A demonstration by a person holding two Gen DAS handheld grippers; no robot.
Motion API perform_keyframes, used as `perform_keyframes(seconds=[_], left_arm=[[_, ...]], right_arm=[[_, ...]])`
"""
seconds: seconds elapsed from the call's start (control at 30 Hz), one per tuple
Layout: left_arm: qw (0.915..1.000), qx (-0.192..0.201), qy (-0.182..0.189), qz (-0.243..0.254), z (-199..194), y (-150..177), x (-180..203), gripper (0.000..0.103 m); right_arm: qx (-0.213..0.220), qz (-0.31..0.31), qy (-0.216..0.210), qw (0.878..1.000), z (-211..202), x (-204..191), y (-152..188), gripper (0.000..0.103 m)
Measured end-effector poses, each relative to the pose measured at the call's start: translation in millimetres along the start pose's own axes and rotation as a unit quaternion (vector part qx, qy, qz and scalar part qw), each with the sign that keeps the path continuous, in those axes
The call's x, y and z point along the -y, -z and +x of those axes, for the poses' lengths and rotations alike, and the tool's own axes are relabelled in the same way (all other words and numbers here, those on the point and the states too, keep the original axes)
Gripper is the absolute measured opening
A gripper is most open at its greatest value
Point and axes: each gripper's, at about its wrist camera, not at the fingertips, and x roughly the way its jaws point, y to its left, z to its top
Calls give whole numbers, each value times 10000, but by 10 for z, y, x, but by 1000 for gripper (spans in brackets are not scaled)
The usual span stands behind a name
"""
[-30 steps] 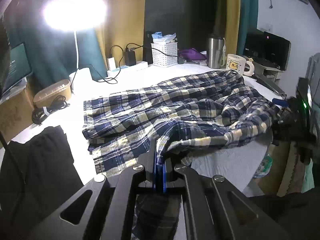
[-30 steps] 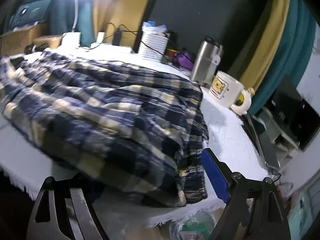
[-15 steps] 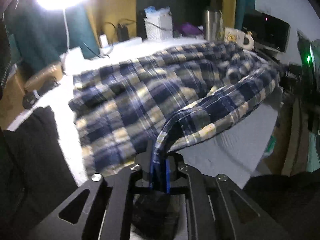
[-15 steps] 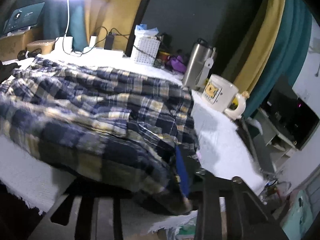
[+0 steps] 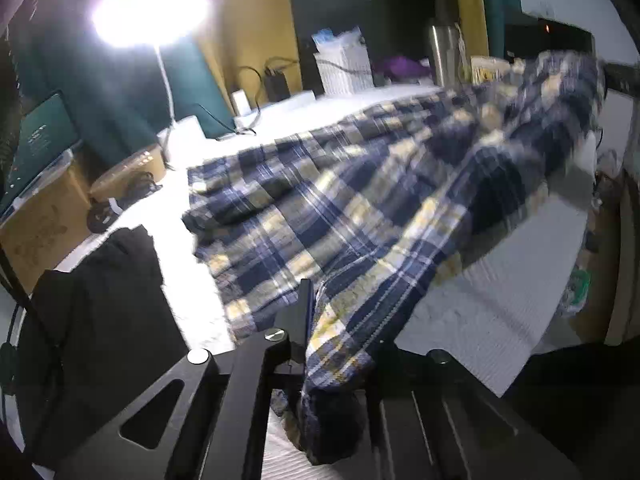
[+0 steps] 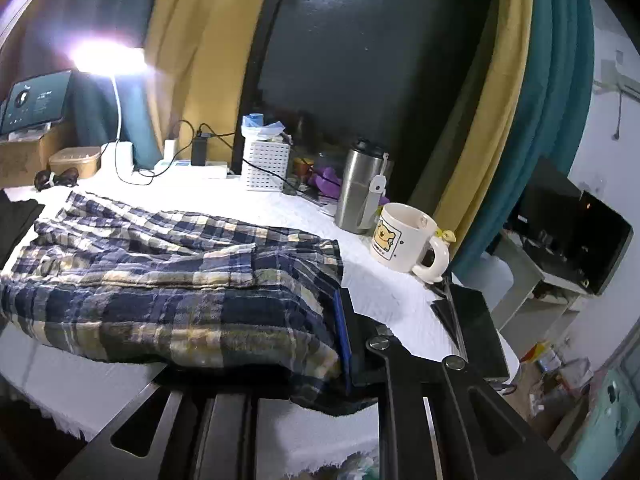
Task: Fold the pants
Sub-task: 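Close the right gripper on the pants edge while the left gripper keeps holding its edge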
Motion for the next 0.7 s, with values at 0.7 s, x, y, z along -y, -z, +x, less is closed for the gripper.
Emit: perform_keyframes(seconds=[0.7], left_arm=[[9910, 1330, 63, 148, -1182, -629, -248, 3]], right_arm=[[356, 260, 78, 9990, -434, 108, 19, 16]])
